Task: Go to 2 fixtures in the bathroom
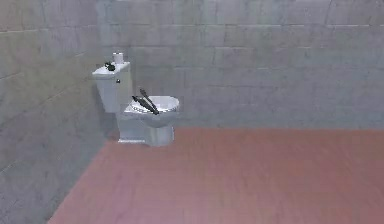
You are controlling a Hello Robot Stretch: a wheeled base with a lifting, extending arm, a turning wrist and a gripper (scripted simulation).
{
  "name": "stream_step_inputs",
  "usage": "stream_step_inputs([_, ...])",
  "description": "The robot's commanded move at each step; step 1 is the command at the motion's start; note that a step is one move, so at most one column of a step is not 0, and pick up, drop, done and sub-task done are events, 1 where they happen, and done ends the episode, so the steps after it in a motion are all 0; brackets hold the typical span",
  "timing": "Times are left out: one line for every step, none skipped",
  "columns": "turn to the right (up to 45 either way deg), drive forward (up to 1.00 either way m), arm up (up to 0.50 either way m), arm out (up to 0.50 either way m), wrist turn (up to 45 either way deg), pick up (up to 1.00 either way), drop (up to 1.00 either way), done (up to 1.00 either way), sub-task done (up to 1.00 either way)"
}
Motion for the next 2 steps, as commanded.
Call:
stream_step_inputs([0.0, 1.0, 0.0, 0.0, 0.0, 0.0, 0.0, 0.0, 0.0])
stream_step_inputs([3.0, 0.0, 0.0, 0.0, 0.0, 0.0, 0.0, 0.0, 0.0])
